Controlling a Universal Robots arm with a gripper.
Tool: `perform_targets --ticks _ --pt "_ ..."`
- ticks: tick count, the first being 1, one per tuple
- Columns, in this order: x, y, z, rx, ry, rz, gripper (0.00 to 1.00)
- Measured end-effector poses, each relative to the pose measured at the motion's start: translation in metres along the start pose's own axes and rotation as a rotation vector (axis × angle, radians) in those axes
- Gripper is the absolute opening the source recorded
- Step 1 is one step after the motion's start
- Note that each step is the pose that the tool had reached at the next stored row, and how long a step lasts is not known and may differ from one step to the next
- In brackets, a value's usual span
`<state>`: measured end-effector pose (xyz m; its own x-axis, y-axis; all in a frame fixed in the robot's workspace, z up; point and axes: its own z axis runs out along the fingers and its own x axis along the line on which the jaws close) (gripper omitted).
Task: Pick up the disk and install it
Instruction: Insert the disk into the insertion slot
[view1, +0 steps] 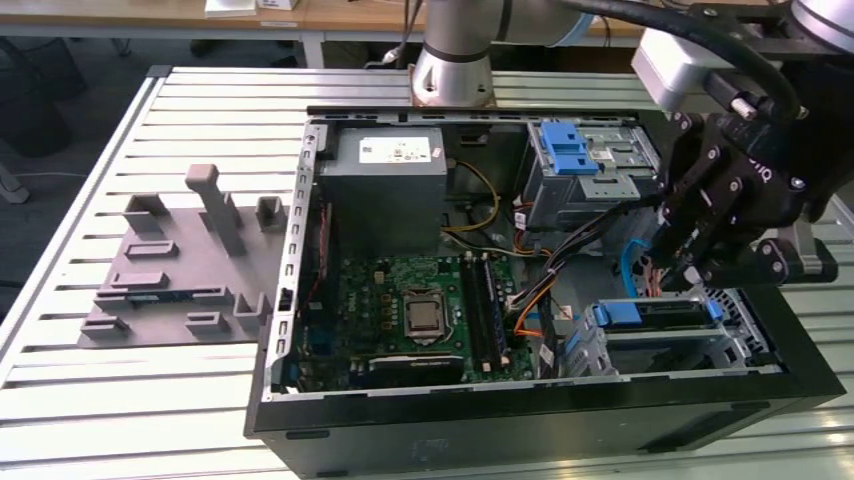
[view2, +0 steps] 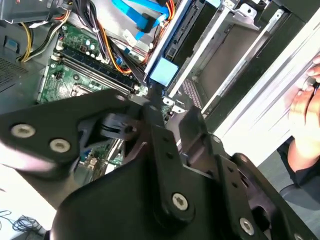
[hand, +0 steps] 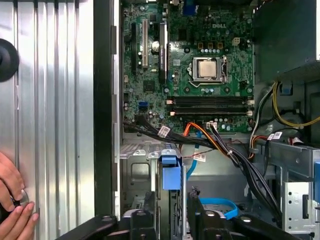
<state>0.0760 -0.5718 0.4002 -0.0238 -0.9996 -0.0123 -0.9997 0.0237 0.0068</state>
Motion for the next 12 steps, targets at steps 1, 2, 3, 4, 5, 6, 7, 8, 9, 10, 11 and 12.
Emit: perform_targets --ticks 1,2,3,4,5,6,7,8,9,10,11,12 --pt "0.0000 0.0000 0.0009 0.0000 0.0000 0.000 0.43" --pt "0.0000 0.0000 0.0019 0.0000 0.0000 0.000 0.36" --pt "0.0000 0.0000 0.0028 0.0000 0.0000 0.000 0.31" --pt "0.0000 0.0000 0.0038 0.0000 -0.0001 0.000 0.24" --pt "0.0001 0.0000 0.0046 0.0000 0.0000 0.000 0.24" --pt "0.0001 0.0000 0.0055 0.0000 0.0001 0.000 0.19" --pt "0.0001 -0.0001 0.0064 0.0000 0.0000 0.000 0.19" --pt "0.0001 -0.0001 0.0075 0.0000 0.0000 0.000 0.13" --pt "0.0001 0.0000 0.0084 0.0000 0.0001 0.000 0.11" --pt "0.0001 -0.0001 0.0095 0.0000 0.0000 0.000 0.11" --pt "0.0001 -0.0001 0.0103 0.0000 0.0001 0.000 0.11" --pt "0.0001 -0.0001 0.0110 0.0000 0.0001 0.000 0.11"
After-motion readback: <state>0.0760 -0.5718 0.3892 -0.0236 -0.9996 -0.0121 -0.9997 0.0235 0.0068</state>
